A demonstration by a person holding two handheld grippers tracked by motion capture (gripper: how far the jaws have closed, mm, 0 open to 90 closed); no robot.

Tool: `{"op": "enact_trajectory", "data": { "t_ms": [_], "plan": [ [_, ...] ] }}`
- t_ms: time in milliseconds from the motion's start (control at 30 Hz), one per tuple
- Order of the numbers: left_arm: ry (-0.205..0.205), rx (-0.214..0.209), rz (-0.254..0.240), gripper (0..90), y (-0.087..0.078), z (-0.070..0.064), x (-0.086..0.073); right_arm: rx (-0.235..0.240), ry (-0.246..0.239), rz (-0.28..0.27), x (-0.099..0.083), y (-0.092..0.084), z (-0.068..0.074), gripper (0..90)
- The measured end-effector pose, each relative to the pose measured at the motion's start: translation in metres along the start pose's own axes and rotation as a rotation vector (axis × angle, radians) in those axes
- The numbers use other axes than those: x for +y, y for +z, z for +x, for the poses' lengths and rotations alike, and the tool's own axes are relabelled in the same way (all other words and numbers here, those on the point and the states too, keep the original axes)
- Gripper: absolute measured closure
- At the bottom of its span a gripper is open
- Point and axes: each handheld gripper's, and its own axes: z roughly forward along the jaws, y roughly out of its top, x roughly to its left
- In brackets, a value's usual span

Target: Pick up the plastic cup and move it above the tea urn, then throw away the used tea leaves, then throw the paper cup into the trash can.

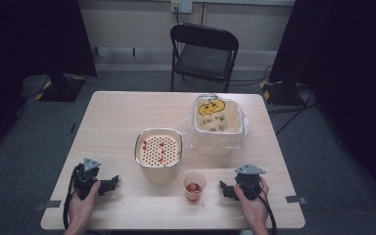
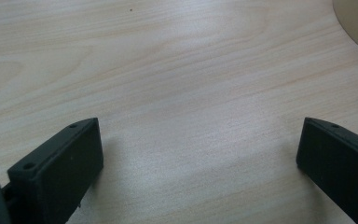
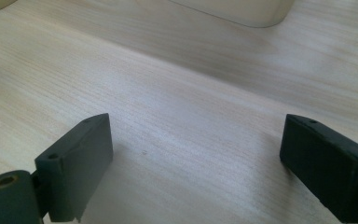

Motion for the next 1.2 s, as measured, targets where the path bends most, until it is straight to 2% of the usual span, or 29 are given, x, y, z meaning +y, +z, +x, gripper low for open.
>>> {"op": "enact_trajectory", "data": {
  "t_ms": [200,300,433,500,733,800,833,967,1033,1200],
  "plan": [
    [0.001,0.001,0.0,0.0,0.0,0.0,0.0,-0.006,0.005,0.002,0.0,0.0,0.001,9.0],
    [0.001,0.0,0.0,0.0,0.0,0.0,0.0,-0.004,0.006,0.002,0.001,-0.001,0.002,11.9],
    [0.001,0.001,0.0,0.0,0.0,0.0,0.0,0.029,-0.015,0.014,0.003,-0.003,0.007,13.5],
    [0.002,0.0,0.001,0.0,0.0,0.0,0.0,0.056,-0.03,0.025,0.004,-0.004,0.011,13.6],
    [0.001,0.0,0.0,0.0,0.0,0.0,0.0,0.15,-0.059,-0.004,0.009,-0.014,0.031,14.9],
    [0.001,0.001,0.0,0.0,0.0,0.0,0.0,0.205,-0.064,-0.011,0.01,-0.019,0.038,15.6],
    [0.001,0.0,0.0,0.0,0.0,0.0,0.0,0.205,-0.064,-0.011,0.01,-0.019,0.038,15.6],
    [0.001,0.001,0.0,0.0,0.0,0.0,0.0,0.256,-0.099,-0.011,0.01,-0.025,0.046,15.8],
    [0.001,0.001,0.0,0.0,0.0,0.0,0.0,0.306,-0.112,-0.008,0.009,-0.027,0.053,15.8],
    [0.001,0.001,0.0,0.0,0.0,0.0,0.0,0.349,-0.134,-0.014,0.01,-0.03,0.061,15.7]
  ]
}}
